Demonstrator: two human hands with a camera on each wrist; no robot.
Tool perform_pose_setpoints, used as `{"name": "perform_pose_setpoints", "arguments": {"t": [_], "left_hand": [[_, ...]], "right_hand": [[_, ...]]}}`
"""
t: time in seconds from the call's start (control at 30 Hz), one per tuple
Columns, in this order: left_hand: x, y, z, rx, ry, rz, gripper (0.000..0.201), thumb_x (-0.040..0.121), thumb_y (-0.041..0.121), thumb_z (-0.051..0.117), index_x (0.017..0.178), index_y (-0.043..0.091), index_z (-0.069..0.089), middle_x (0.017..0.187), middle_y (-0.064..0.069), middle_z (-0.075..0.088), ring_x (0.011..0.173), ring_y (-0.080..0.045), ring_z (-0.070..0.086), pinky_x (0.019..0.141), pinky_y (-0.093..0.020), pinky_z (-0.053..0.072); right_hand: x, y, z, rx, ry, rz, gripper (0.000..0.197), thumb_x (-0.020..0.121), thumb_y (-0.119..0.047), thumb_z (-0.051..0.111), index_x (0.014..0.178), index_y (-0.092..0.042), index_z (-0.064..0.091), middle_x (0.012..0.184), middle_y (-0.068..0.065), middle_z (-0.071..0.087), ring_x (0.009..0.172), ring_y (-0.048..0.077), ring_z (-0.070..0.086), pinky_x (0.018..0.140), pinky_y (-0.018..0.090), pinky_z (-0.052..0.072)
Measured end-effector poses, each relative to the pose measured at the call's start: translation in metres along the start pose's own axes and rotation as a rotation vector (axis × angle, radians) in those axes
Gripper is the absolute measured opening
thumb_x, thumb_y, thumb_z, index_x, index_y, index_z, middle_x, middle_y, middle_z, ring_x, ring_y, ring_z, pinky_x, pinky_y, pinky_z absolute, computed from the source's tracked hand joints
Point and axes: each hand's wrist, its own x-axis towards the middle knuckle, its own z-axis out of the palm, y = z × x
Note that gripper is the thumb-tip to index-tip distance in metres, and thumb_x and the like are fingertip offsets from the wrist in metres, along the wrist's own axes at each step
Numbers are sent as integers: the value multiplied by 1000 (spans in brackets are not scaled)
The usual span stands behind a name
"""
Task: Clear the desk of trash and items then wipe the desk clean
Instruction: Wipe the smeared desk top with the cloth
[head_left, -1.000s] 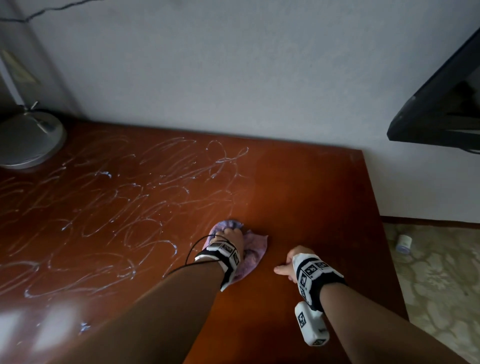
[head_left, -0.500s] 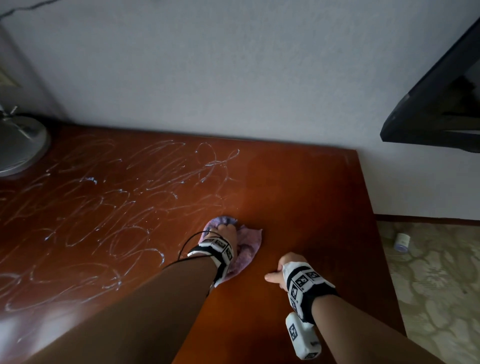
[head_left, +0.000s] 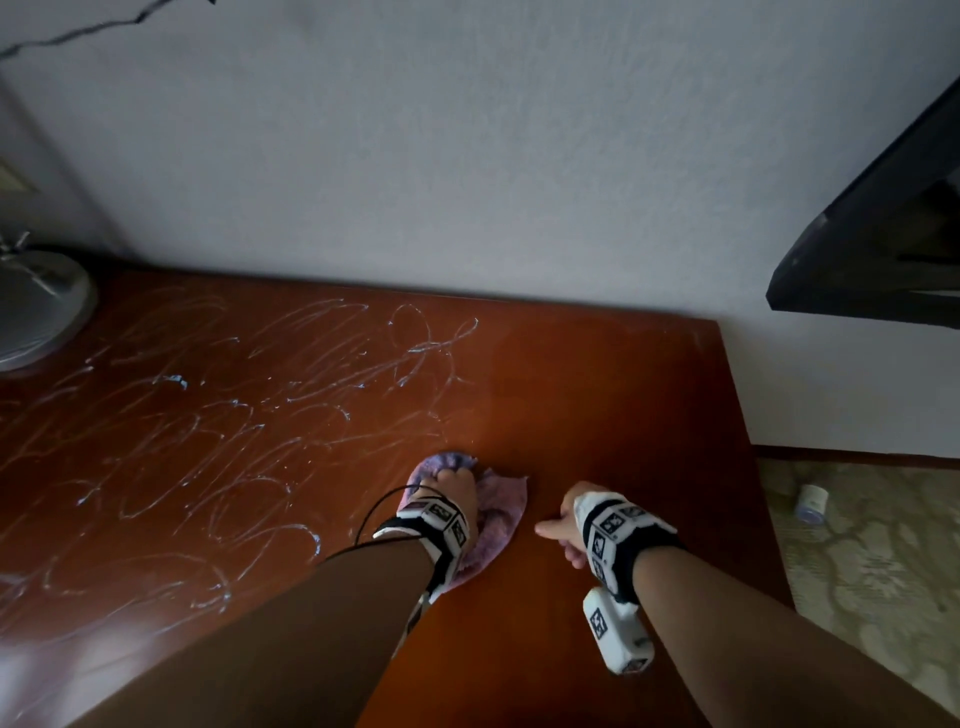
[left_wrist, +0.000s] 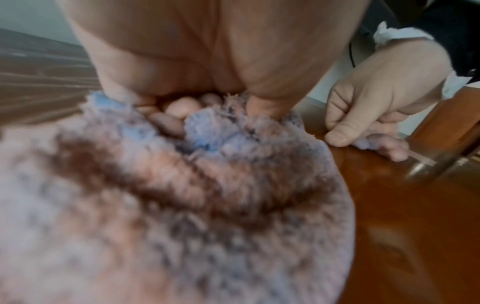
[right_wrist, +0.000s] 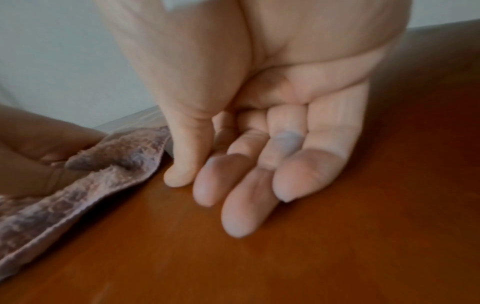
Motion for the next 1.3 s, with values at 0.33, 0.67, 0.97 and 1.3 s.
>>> {"name": "perform_pose_setpoints", "arguments": {"t": [0.33, 0.67, 0.97, 1.3], "left_hand": [[34, 2, -46, -58, 33, -37, 64, 88, 39, 53, 142, 14, 28, 145, -14, 32, 134, -37, 35, 107, -46, 36], [43, 9, -51, -79, 83, -20, 56, 90, 33, 55, 136, 11, 33, 140, -14, 39, 130, -38, 38, 101, -45, 39], [39, 5, -32, -141, 24, -45, 59, 88, 37, 58, 136, 13, 33, 137, -12, 41, 121, -35, 49, 95, -44, 47], [61, 10, -47, -243, 85, -141, 66, 84, 36, 64, 137, 13, 33, 138, -12, 41, 125, -38, 46, 99, -47, 44]], "right_hand": [[-1, 4, -17, 93, -87, -85, 45, 85, -44, 69, 88, 1, 66, 71, 10, 73, 64, 20, 72, 64, 30, 59], [-2, 5, -23, 158, -146, -76, 47, 84, -44, 70, 91, 2, 65, 69, 10, 72, 63, 19, 72, 57, 26, 57], [1, -7, -17, -191, 10, -50, 45, 83, -52, 67, 98, -10, 63, 81, 4, 72, 73, 16, 72, 63, 26, 57], [27, -15, -53, -449, 163, 51, 137, 61, -58, 82, 146, -39, -24, 151, 6, -39, 142, 40, -24, 109, 70, 17]]}}
